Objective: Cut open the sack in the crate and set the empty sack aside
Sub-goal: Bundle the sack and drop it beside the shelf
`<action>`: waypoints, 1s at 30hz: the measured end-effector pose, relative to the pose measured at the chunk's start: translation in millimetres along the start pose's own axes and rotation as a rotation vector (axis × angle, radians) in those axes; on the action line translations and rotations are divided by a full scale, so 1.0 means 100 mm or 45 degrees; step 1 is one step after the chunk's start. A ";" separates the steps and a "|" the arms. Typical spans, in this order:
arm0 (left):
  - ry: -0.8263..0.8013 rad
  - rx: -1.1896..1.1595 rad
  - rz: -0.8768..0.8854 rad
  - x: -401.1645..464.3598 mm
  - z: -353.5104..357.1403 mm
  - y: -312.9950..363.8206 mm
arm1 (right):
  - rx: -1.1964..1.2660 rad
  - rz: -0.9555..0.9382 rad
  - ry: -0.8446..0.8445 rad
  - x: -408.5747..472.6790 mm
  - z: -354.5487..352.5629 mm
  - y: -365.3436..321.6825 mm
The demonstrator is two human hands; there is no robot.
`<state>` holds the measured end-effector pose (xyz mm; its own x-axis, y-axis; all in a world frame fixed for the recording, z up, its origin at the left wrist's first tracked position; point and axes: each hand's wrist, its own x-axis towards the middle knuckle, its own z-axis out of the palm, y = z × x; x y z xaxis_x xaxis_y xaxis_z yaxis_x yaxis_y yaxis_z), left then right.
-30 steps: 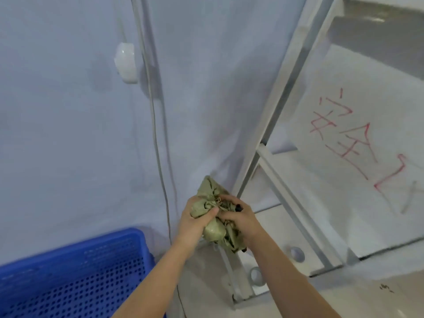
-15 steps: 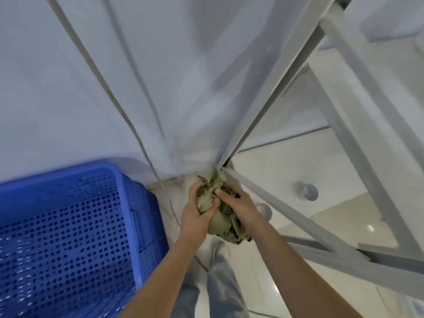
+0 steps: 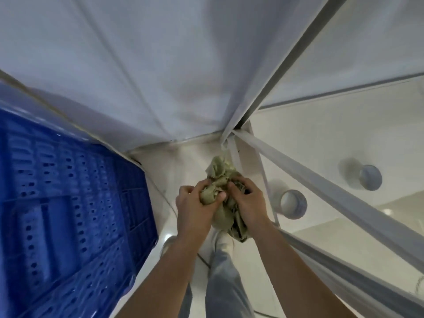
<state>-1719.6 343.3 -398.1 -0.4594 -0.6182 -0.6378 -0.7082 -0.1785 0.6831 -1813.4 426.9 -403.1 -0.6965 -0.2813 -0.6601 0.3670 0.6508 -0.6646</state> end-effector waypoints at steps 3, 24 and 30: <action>0.049 0.182 0.042 0.30 0.14 -0.24 | -0.016 0.059 0.089 0.32 0.15 0.31; -0.110 0.920 0.143 2.14 0.77 -1.06 | 0.234 0.189 -0.367 2.14 0.89 0.98; -0.115 0.859 0.175 2.50 0.91 -1.25 | 0.200 0.243 -0.373 2.47 0.94 1.13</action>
<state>-1794.6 280.6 -675.9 -0.5907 -0.5296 -0.6088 -0.8056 0.4297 0.4078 -1885.9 364.9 -673.7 -0.4089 -0.3701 -0.8342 0.5789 0.6015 -0.5506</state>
